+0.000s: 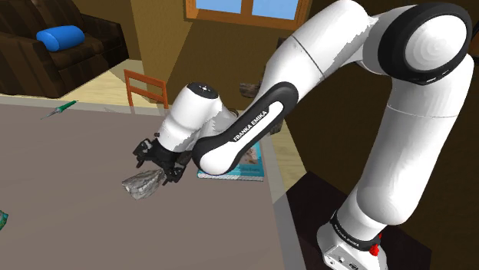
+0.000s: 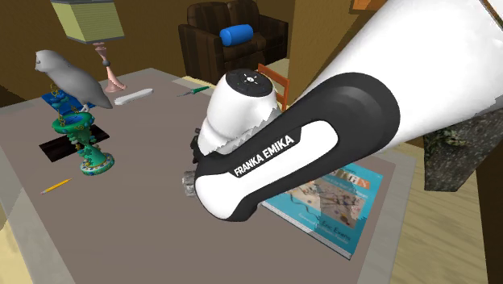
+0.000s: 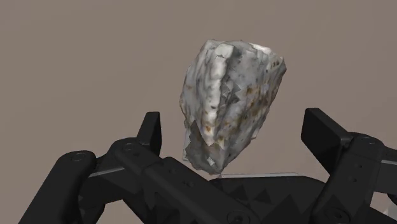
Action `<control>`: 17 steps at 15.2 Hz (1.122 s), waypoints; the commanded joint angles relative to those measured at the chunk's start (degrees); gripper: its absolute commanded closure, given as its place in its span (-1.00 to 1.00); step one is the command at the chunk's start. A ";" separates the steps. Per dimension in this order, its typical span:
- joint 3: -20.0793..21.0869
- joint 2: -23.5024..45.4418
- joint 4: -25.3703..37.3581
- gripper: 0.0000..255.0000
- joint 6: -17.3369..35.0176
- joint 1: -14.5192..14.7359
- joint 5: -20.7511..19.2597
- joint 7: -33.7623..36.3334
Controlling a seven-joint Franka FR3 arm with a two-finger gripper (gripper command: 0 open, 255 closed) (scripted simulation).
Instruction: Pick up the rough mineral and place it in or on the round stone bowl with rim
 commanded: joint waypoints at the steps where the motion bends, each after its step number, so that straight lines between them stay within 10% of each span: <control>1: -2.96 2.44 1.37 -1.00 0.94 2.68 -3.56 2.69; 9: -3.05 2.41 1.35 -1.00 0.94 2.78 -3.42 2.59; 10: -3.05 2.41 1.35 1.00 0.94 2.78 -3.42 2.59; 17: -2.91 2.39 1.41 1.00 0.85 2.60 -3.27 2.39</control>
